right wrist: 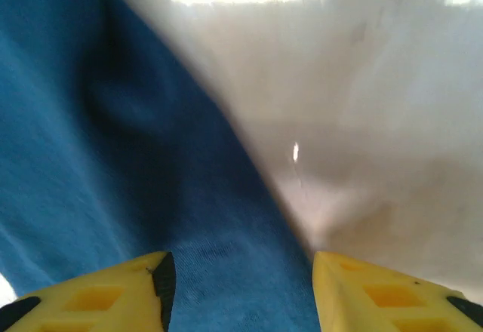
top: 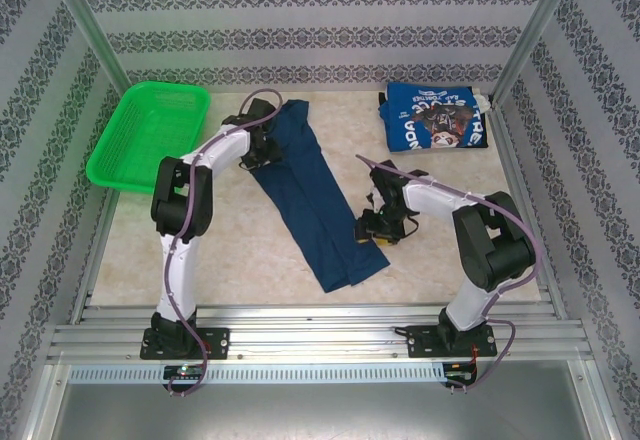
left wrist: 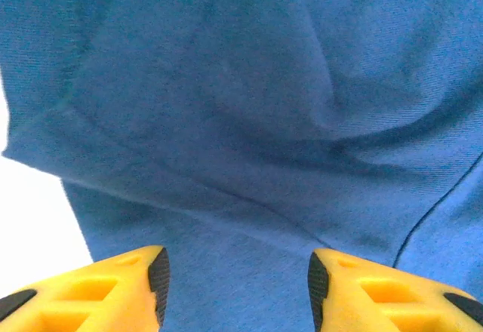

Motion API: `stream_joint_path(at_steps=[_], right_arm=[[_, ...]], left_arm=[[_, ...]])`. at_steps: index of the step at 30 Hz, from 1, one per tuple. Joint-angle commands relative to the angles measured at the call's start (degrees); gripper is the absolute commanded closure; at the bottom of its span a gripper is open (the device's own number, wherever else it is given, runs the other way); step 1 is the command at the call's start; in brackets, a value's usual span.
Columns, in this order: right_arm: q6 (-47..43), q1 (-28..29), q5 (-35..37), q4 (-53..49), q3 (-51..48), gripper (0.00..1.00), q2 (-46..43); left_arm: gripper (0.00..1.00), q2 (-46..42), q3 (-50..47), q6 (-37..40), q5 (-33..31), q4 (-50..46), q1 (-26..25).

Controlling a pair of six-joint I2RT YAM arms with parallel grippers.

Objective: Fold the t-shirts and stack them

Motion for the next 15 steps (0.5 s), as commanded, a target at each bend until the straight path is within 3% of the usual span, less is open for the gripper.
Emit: stream_joint_path(at_steps=[1,11,15], right_arm=[[4.99,2.38,-4.02,2.7,-3.4,0.48,-3.4],[21.98,7.91,-9.7,11.81,-13.75,0.46,-10.67],[24.37,10.74,-10.73,12.57,-14.13,0.43,-11.54]], left_arm=[[0.47,4.69,4.03,-0.98,1.72,2.4,-1.65],[0.43,20.82,21.4,4.18,5.07,1.03,-2.57],[0.41,29.85,37.75,7.3,6.45,-6.28,-2.49]])
